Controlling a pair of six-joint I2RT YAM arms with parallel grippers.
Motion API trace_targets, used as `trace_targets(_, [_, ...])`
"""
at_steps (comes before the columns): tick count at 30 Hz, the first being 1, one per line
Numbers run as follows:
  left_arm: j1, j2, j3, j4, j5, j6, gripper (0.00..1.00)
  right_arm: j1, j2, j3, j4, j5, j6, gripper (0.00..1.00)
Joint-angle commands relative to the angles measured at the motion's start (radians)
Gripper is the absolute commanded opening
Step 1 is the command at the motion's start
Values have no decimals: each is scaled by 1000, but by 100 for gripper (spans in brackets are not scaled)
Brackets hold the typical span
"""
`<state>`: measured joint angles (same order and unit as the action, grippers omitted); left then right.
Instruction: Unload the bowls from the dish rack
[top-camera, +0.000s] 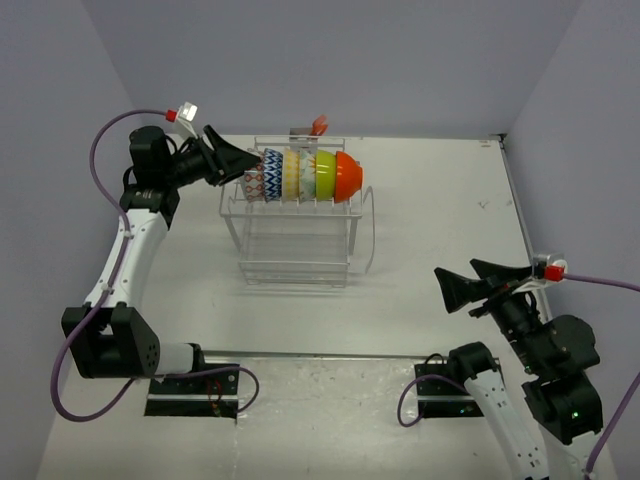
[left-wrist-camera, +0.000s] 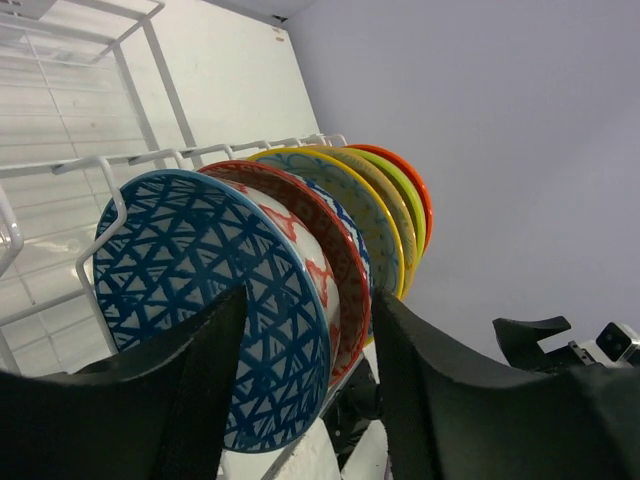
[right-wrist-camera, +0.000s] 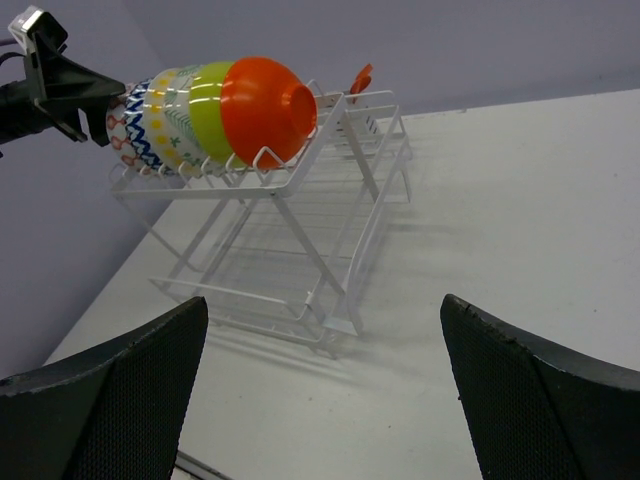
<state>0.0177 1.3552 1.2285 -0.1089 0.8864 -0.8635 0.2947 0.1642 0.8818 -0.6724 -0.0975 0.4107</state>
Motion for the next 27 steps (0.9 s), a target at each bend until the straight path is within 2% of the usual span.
trace_targets(1, [-1,-18,-18,80,14,-29,53,3,-5,9,19,-11,-21,99])
trace_targets(7, [-1,-18,-29,92,22,-37,32,3,-9,-4,25,-15,-21,99])
trace_targets(18, [-1,-25,-50,173,37,-65,1,3,-12,3,23,-15,-21,99])
trace_targets(27, [1,-53,-23,195,52,-104,0,3,-12,2,28,-8,-21,99])
